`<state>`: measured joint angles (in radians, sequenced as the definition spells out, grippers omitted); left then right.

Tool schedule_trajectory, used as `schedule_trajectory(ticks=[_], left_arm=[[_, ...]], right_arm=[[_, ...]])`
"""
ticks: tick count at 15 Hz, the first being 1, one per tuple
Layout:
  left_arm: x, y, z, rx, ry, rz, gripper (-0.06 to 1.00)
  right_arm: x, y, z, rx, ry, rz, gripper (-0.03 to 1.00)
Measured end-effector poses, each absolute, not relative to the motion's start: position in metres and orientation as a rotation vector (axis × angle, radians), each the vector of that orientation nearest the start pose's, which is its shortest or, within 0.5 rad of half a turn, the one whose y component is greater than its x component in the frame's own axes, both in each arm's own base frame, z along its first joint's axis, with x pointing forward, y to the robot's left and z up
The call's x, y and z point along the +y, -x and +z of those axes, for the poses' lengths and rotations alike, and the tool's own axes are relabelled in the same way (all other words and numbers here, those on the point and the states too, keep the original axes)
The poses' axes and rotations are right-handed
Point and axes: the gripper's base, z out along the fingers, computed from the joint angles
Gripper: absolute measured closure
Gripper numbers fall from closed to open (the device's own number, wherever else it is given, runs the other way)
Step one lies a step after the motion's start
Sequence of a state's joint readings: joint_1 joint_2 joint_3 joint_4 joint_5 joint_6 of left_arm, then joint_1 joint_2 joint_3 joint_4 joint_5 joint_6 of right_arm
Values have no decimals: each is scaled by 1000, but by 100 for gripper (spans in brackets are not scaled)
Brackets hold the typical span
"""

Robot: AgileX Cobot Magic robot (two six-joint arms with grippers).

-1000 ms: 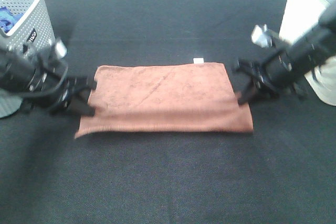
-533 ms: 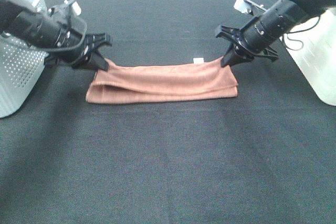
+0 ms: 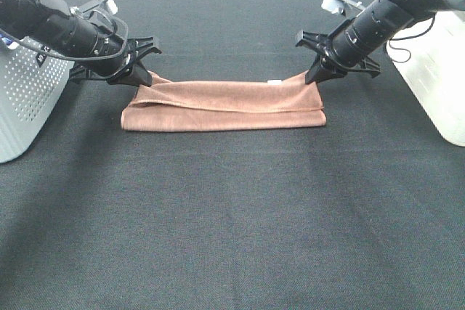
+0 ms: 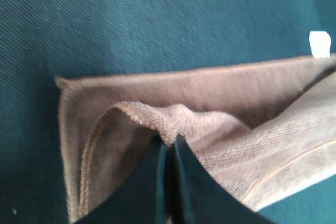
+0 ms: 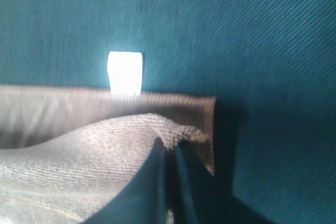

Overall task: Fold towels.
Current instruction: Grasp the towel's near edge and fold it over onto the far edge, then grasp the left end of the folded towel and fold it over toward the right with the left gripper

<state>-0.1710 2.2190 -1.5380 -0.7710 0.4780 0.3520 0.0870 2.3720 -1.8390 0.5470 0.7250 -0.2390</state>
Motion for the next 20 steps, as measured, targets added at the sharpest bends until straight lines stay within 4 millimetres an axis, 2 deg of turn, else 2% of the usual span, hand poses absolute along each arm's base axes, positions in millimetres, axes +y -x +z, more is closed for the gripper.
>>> schedule_trajectory(ticks=[1,2,4,5,7,9,11,16,18,20], left_arm=[[-109,-460,131,2561,106,-621,85],[-109,-460,131,2564,105,-622,70],[-109,-459,134,2564,81,-608,30],[-108,-459,137,2564,49,-584,23],[-104,-457,142,2576,12,-518,18],[-100,-455,137,2627,44,-464,18],[-99,-453,121,2690,101,-456,18],[-100,-454,102,2716,149,-469,18],[-101,-457,99,2693,206,-497,25],[-102,-459,93,2678,278,-537,46]], right_arm=[[75,-500,128,2667,-23,557,86],[75,-500,127,2672,-21,560,69],[77,-495,126,2719,1,582,30],[76,-492,127,2746,25,577,12],[74,-488,137,2775,85,541,6],[73,-483,148,2792,117,525,6],[73,-482,149,2809,115,521,5],[70,-482,148,2818,140,475,5],[70,-482,148,2819,142,470,5],[70,-482,148,2818,143,467,5]])
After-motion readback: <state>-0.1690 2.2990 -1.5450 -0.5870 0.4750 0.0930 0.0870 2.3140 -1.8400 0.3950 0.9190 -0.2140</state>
